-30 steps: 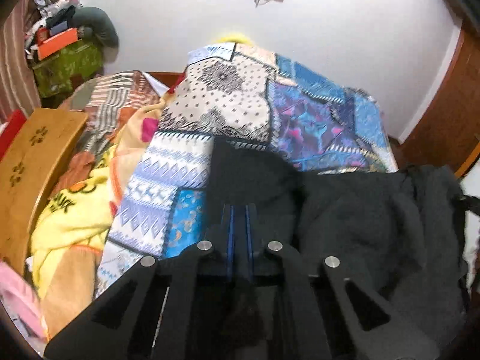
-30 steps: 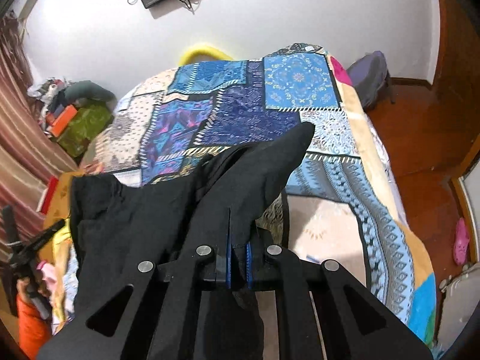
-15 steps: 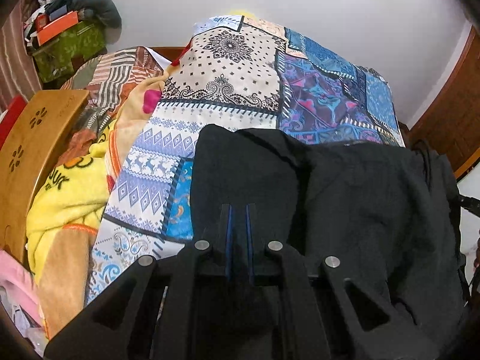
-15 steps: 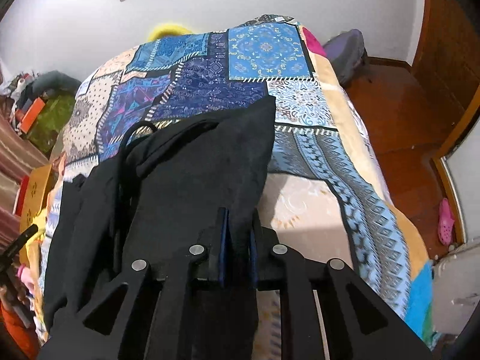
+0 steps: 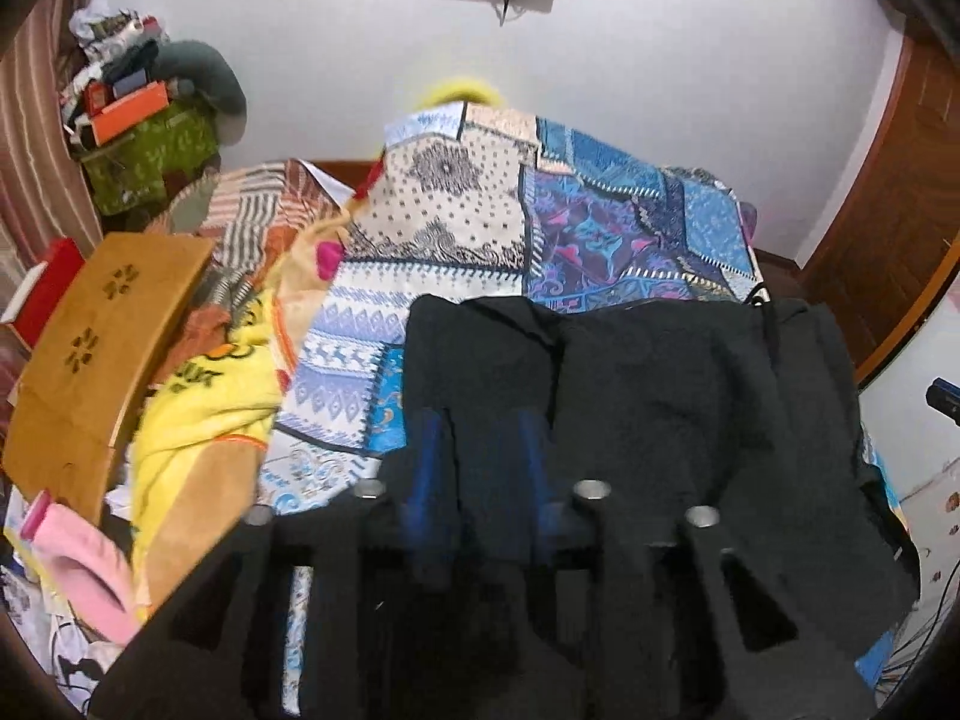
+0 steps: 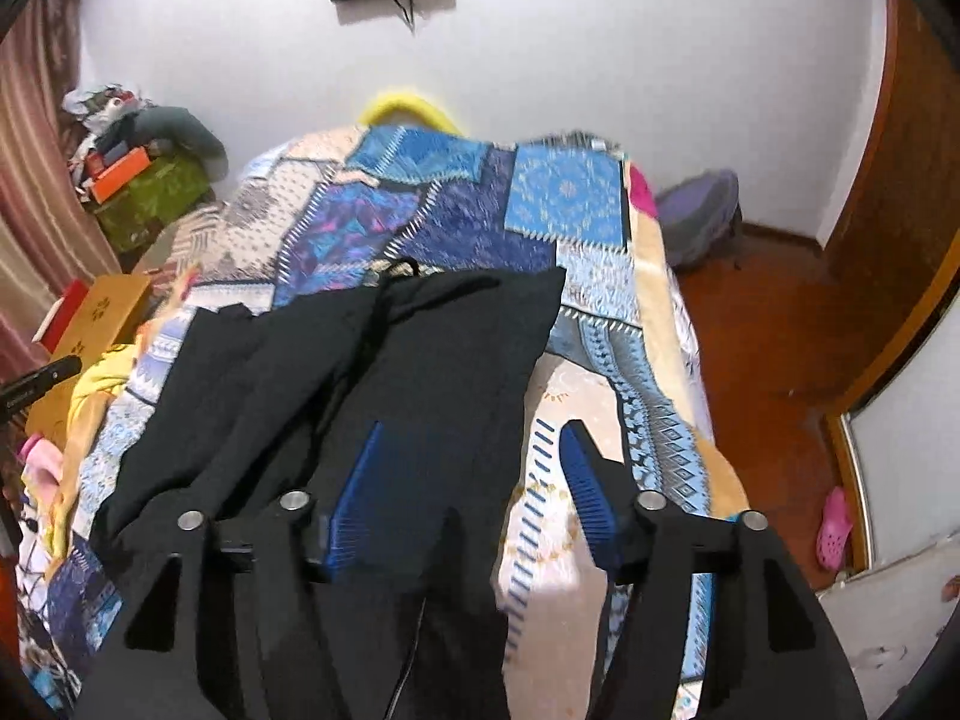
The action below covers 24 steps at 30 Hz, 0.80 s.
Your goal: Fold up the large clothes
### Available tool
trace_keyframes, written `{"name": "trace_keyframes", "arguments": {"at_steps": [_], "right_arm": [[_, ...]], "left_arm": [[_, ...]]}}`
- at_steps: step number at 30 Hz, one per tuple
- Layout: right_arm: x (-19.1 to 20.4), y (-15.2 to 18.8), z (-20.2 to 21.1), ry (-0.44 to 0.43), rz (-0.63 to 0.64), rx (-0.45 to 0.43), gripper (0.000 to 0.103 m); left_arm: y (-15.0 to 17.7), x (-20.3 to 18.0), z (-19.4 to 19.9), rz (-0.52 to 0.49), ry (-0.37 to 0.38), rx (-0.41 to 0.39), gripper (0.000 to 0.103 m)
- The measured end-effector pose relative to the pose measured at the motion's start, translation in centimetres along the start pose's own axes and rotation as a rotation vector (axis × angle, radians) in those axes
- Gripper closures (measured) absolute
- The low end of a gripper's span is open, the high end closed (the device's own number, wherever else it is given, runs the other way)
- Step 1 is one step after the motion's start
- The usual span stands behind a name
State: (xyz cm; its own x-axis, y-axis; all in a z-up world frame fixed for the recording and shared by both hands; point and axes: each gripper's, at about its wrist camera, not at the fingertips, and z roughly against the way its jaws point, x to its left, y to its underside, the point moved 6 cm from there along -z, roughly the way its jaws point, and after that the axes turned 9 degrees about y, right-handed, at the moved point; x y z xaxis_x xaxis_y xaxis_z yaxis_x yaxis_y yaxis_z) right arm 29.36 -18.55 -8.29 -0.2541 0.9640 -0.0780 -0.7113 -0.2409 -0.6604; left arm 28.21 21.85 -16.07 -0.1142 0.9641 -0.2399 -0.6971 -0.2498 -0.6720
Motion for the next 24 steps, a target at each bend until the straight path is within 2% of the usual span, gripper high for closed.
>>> {"name": "trace_keyframes", "arguments": {"at_steps": [3, 4, 5, 6, 8, 14, 20, 24], "right_arm": [[0.2, 1.2, 1.5, -0.014, 0.005, 0.001, 0.043], [0.2, 1.6, 1.9, -0.017, 0.005, 0.003, 0.042], [0.2, 2.1, 2.2, -0.018, 0.005, 0.004, 0.042], [0.2, 2.5, 2.3, -0.020, 0.006, 0.007, 0.041], [0.2, 3.6, 2.4, -0.020, 0.001, 0.018, 0.039], [0.2, 7.2, 1.8, -0.039, -0.043, 0.095, 0.038], [-1.0, 10.9, 1.1, -0.030, -0.143, 0.154, 0.038], [-2.5, 13.3, 0.2, 0.023, -0.198, 0.197, 0.038]], "left_arm": [[1.0, 0.3, 2.3, -0.017, -0.015, -0.023, 0.047], [1.5, 0.5, 3.0, -0.020, -0.023, -0.024, 0.046], [2.0, 0.8, 3.4, -0.019, -0.027, -0.021, 0.041], [2.7, 1.3, 3.8, -0.013, -0.033, -0.012, 0.031], [4.0, 2.4, 4.2, 0.011, -0.034, 0.008, 0.022], [9.7, 7.3, 3.2, 0.172, -0.022, 0.123, 0.020], [15.7, 11.3, 1.3, 0.307, -0.063, 0.240, 0.020], [18.6, 13.1, 0.2, 0.385, -0.076, 0.290, 0.020]]}}
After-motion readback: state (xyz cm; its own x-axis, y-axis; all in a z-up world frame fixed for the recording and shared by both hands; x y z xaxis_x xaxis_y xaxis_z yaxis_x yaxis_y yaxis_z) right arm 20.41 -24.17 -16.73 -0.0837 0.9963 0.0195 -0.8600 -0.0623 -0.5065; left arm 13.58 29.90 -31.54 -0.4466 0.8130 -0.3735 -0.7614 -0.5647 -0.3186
